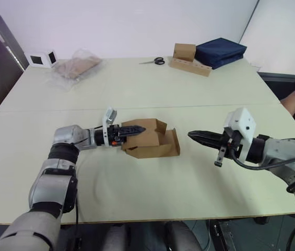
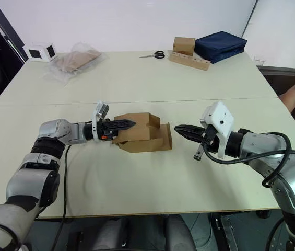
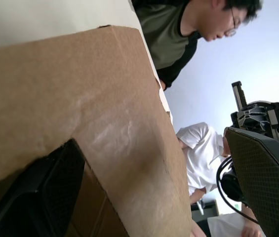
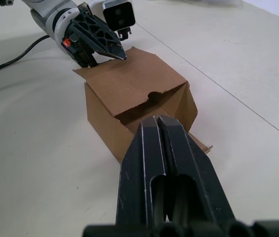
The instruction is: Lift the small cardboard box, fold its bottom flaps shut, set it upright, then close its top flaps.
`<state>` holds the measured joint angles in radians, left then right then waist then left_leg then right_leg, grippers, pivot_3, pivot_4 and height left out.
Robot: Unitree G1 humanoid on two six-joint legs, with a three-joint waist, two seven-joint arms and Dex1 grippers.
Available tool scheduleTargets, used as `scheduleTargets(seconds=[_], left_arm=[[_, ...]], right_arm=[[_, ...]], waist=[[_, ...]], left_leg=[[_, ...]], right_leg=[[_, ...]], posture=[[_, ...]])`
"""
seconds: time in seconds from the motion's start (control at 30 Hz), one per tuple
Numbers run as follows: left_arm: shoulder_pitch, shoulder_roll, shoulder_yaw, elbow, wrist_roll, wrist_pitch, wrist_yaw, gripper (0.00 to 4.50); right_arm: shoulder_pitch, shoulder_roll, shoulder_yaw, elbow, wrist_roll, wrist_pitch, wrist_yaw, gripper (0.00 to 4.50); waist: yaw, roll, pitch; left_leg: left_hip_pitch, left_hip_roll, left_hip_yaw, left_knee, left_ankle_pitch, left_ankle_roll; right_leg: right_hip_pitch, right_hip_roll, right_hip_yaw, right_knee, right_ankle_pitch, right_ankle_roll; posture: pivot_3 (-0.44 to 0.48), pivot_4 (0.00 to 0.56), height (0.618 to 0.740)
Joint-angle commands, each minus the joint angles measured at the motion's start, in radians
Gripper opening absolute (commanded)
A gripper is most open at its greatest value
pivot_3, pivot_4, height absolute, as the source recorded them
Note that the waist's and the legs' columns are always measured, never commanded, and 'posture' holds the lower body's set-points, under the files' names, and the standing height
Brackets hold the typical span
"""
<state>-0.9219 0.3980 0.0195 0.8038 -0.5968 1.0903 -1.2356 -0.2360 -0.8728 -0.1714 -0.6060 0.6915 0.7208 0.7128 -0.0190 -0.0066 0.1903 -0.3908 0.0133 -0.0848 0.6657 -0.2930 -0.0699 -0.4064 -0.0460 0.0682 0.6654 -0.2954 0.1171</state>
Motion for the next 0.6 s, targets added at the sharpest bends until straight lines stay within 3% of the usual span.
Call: scheduleTargets(seconds=[0.03,0.1,0.2,0.5,0.6], left_arm=[[-0.036,-0.004,0.027,-0.018,-0.004,0.005,0.001,4.45],[-0.035,-0.007,0.021,-0.023,0.000,0.001,-0.004,4.45],[-0.041,-0.009,0.025,-0.014,0.001,-0.002,-0.003,3.80],[-0.043,0.021,0.023,-0.013,0.010,0.004,-0.018,0.23],[-0.042,0.031,0.026,-0.027,0.005,0.018,-0.020,0.06]], right_arm=[[-0.010,0.002,-0.029,-0.032,0.010,-0.008,-0.006,0.00],[-0.009,0.002,-0.028,-0.033,0.007,-0.008,-0.009,0.00],[-0.010,0.004,-0.030,-0.035,0.009,-0.006,-0.014,0.00],[-0.006,0.007,-0.028,-0.038,0.009,-0.008,-0.027,0.00],[-0.011,0.009,-0.023,-0.035,0.010,-0.009,-0.029,0.00]], waist=[[0.000,0.000,0.000],[0.000,0.000,0.000],[0.000,0.000,0.000],[0.000,0.000,0.000],[0.000,0.000,0.000]], left_leg=[[0.000,0.000,0.000,0.000,0.000,0.000],[0.000,0.000,0.000,0.000,0.000,0.000],[0.000,0.000,0.000,0.000,0.000,0.000],[0.000,0.000,0.000,0.000,0.000,0.000],[0.000,0.000,0.000,0.000,0.000,0.000]], right_leg=[[0.000,0.000,0.000,0.000,0.000,0.000],[0.000,0.000,0.000,0.000,0.000,0.000],[0.000,0.000,0.000,0.000,0.000,0.000],[0.000,0.000,0.000,0.000,0.000,0.000],[0.000,0.000,0.000,0.000,0.000,0.000]], posture=[[0.000,0.150,0.740],[0.000,0.150,0.740],[0.000,0.150,0.740],[0.000,0.150,0.740],[0.000,0.150,0.740]])
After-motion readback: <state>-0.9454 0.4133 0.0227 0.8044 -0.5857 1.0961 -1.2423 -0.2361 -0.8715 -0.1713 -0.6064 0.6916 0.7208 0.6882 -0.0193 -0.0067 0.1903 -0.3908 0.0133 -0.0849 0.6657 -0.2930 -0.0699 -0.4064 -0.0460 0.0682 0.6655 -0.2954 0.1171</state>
